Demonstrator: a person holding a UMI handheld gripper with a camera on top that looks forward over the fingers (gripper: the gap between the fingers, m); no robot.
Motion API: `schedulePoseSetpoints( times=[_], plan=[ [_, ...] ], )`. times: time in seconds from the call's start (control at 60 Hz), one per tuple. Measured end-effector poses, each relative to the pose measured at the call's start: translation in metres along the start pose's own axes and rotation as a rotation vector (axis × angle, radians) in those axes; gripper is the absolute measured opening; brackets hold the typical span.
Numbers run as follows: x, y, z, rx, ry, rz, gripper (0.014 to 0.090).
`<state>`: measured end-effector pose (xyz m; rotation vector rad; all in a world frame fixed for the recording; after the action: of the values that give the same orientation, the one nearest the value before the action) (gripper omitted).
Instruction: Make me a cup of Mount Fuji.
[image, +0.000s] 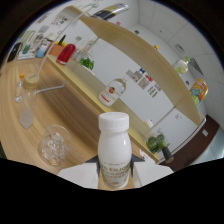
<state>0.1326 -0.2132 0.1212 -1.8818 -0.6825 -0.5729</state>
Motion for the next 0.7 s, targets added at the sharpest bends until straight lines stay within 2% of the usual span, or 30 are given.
schedulePoseSetpoints(
  times=[0.117, 0.333, 0.417, 0.5, 0.7],
  plan=[
    [0.001, 0.002, 0.01, -0.002, 0.043, -0.343, 0.0472],
    [-0.001, -0.021, 0.008, 0.062, 0.106, -0.84, 0.0471],
    [0.003, -0.022, 0.012, 0.059, 0.134, -0.986, 0.0472],
    [0.004, -0.02, 0.012, 0.015, 0.149, -1.092, 0.0475],
    [0.003, -0.019, 0.015, -0.009, 0.132, -1.135, 0.0477]
  ],
)
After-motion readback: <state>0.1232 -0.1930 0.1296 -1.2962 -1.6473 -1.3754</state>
